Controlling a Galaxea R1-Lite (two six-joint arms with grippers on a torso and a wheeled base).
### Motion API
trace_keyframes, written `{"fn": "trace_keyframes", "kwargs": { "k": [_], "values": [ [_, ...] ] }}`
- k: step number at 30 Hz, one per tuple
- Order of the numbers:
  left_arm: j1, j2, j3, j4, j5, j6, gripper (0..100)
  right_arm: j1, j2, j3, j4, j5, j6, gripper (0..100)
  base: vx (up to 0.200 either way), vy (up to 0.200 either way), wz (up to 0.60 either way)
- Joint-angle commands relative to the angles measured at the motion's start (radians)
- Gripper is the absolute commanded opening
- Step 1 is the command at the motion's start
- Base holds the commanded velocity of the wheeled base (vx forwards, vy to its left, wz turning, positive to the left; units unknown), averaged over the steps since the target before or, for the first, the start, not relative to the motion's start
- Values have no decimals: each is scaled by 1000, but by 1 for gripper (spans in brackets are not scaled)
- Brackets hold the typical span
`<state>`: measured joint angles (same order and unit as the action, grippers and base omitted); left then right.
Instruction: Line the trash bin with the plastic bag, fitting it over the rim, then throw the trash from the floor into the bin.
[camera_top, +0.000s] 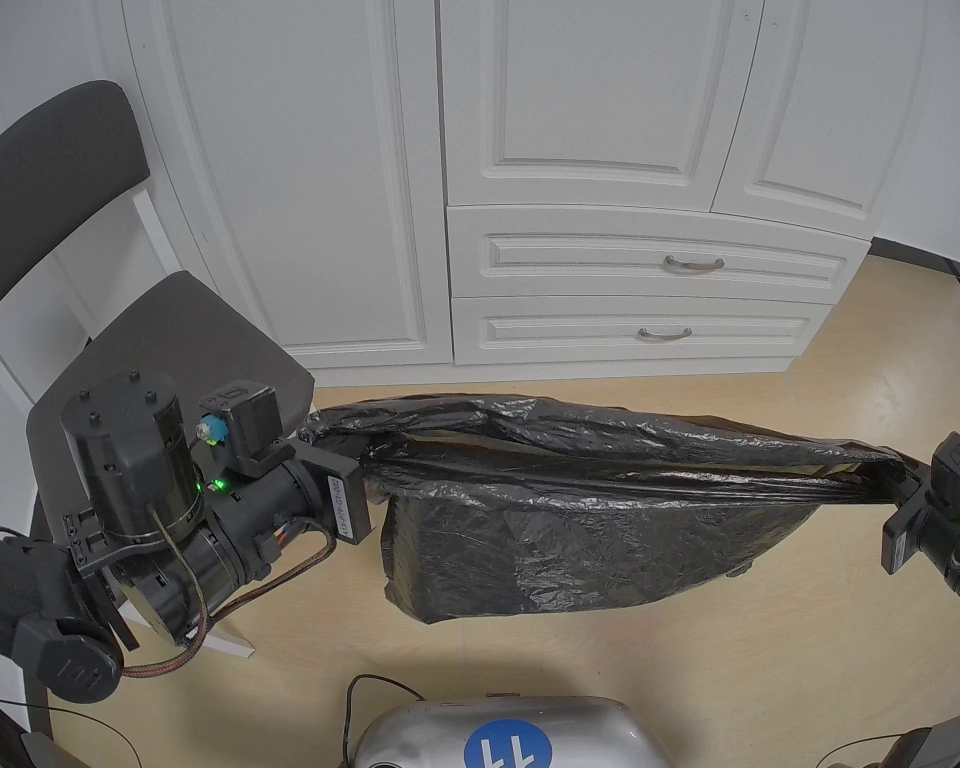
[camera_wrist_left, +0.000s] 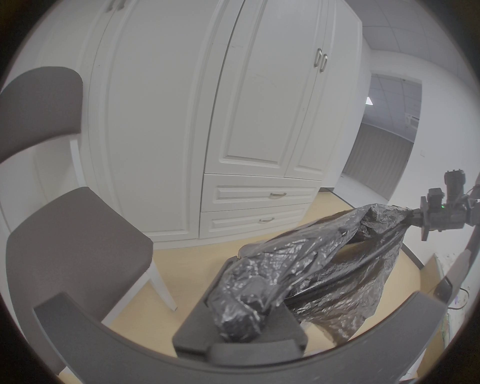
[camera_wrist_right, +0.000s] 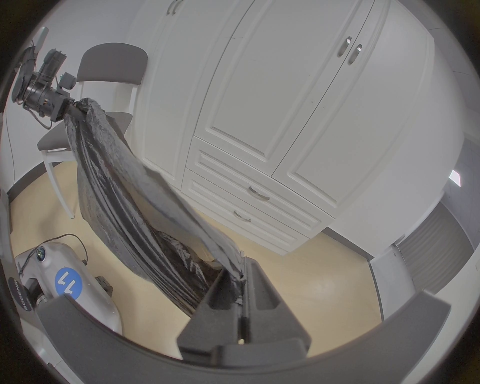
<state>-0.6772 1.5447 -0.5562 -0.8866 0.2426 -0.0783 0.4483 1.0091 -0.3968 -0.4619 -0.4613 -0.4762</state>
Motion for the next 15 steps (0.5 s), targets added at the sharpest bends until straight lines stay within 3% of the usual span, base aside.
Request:
{"fn": "trace_keyframes", "kwargs": {
  "k": [1, 12, 15],
  "values": [
    [-30, -17, -31, 23, 38, 0, 0, 7, 3, 3, 2, 0, -1, 0, 0, 0, 0],
    [-67, -8, -21, -8, 32, -1, 0, 10, 6, 6, -4, 15, -10, 0, 0, 0, 0],
    [-85, -9, -4, -45, 15, -3, 0, 38, 11, 7, -18, 55, 1, 0, 0, 0, 0]
  ]
}}
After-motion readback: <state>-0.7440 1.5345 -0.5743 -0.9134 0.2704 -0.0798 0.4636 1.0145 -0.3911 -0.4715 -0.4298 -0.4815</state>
